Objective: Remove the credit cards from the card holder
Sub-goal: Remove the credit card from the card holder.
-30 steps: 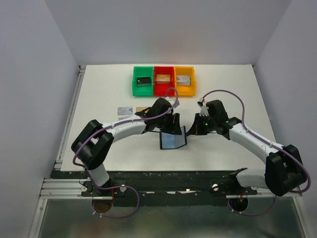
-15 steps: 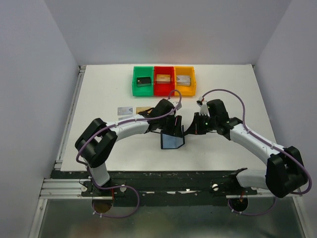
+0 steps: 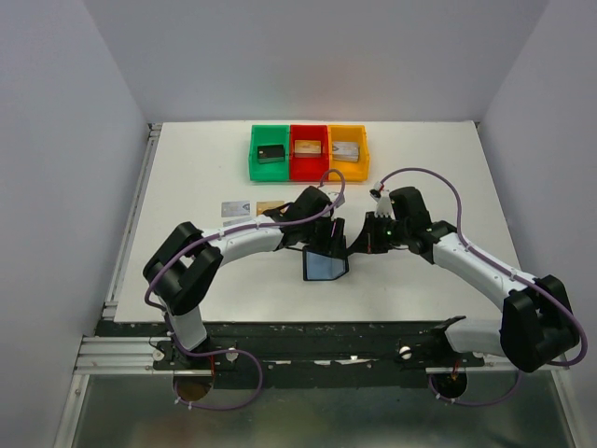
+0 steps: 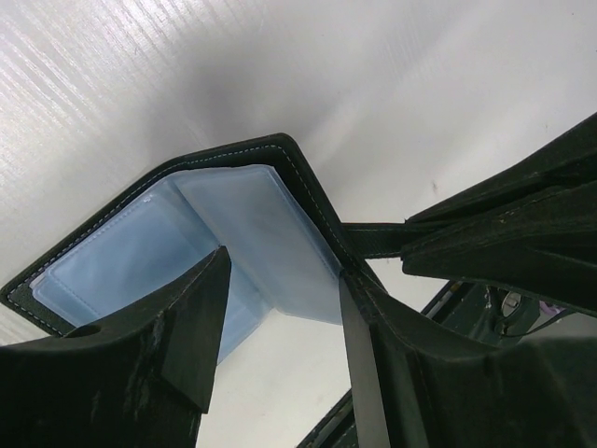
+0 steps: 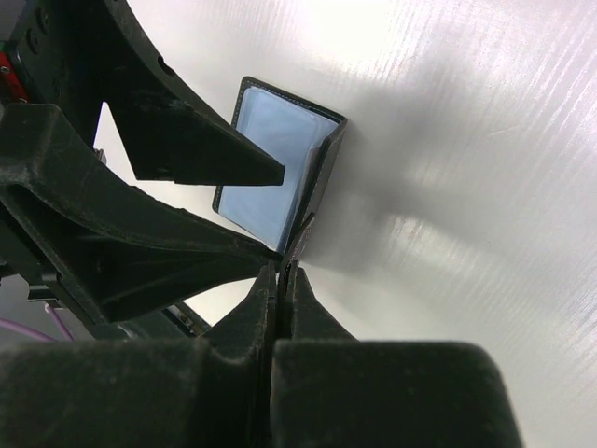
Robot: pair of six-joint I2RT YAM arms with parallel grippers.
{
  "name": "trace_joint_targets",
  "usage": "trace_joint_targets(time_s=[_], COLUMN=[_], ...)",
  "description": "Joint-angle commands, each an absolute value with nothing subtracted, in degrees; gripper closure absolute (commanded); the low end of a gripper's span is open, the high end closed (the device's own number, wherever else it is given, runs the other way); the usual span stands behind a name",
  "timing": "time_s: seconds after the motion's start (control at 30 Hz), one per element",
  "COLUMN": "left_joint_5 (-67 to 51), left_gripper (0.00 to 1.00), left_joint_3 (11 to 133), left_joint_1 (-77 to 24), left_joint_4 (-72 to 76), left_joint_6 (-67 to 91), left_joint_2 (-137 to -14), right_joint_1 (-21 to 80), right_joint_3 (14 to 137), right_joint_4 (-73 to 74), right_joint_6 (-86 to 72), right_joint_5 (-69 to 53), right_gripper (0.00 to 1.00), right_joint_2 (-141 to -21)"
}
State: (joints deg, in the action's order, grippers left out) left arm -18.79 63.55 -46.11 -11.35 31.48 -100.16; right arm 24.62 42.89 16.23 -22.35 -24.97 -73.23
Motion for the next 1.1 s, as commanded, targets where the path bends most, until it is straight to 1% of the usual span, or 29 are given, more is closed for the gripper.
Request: trace_joint_targets(time_s=[0.0, 0.57, 0.87, 1.07], left_joint_5=[-16.7, -12.3, -10.3, -8.9], left_gripper=[0.39, 0.38, 0.35, 0.35], left_joint_3=[64.3, 62.1, 61.5, 61.5], left_joint_1=[-46.5, -46.4, -46.4, -46.5], left_joint_4=[-12.8, -13.6, -14.1, -14.7], left_joint_6=[30.9, 31.3, 31.5, 31.7], left_joint_2=[-101.0, -97.9, -96.3, -95.6], right_joint_1=[24.3, 24.3, 24.3, 24.3], right_joint_3=[42.9, 42.5, 42.4, 42.4], right_joint_4=[15.2, 15.4, 15.4, 15.4], right_joint_6=[-21.5, -20.9, -20.8, -20.7], right_joint_5=[-25.8, -25.0, -24.7, -24.6], right_gripper=[1.0, 1.0, 1.0, 1.0], right_joint_2=[-73.0, -73.4, -73.7, -73.9])
